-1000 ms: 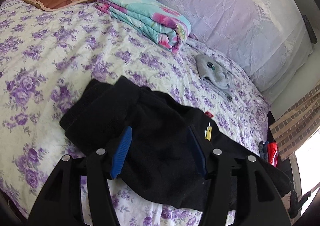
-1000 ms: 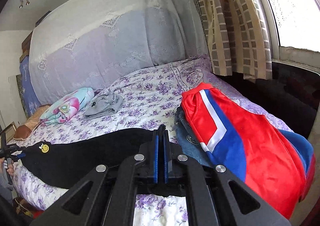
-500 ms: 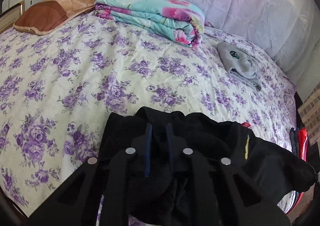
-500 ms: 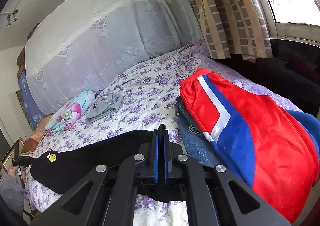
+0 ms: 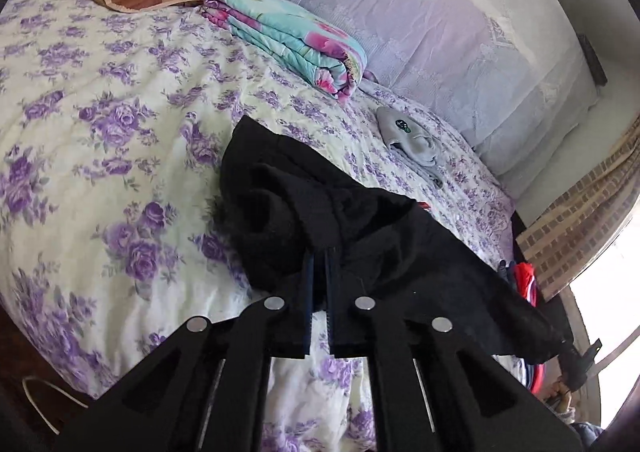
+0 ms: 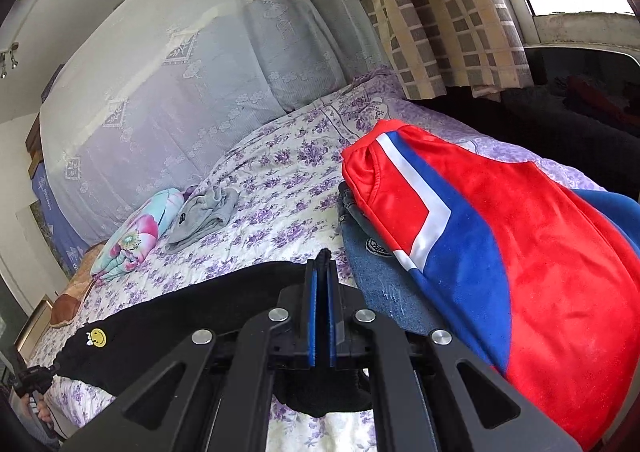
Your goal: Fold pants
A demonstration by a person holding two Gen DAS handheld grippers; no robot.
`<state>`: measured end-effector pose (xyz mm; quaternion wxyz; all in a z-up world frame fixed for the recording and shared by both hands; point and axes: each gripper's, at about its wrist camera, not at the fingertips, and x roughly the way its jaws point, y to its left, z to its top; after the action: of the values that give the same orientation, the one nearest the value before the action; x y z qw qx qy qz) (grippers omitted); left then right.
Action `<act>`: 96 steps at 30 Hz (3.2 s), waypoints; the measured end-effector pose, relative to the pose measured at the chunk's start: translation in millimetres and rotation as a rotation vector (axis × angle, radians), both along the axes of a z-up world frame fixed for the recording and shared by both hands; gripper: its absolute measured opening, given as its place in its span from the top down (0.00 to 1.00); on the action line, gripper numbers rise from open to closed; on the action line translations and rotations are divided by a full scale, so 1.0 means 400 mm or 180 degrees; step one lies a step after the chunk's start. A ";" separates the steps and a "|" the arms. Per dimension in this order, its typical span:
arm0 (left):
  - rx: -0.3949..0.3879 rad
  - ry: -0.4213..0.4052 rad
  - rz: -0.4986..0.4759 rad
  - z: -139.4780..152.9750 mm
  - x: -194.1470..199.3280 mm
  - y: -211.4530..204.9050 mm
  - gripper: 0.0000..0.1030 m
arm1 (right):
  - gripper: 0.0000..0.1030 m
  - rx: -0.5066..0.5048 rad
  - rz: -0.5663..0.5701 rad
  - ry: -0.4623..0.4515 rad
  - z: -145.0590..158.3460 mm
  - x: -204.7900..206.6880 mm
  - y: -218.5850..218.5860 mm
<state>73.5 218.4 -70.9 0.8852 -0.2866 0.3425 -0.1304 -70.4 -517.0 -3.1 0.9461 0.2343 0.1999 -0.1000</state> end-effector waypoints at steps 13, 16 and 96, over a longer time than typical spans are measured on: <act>0.0686 -0.0222 0.0095 0.072 0.079 -0.094 0.51 | 0.96 0.0096 0.0045 -0.0044 -0.018 -0.017 -0.004; 0.0484 -0.0158 0.0173 0.088 0.081 -0.047 0.53 | 0.96 0.0114 0.0031 -0.0049 -0.022 -0.021 -0.007; 0.0077 -0.0766 0.0595 0.382 0.514 -0.002 0.95 | 0.96 -0.0190 0.0064 -0.0033 0.178 0.542 -0.131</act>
<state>279.0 217.6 81.9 0.9315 -0.2889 0.2073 -0.0766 146.5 -569.3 68.2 0.9547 0.2046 0.1942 -0.0952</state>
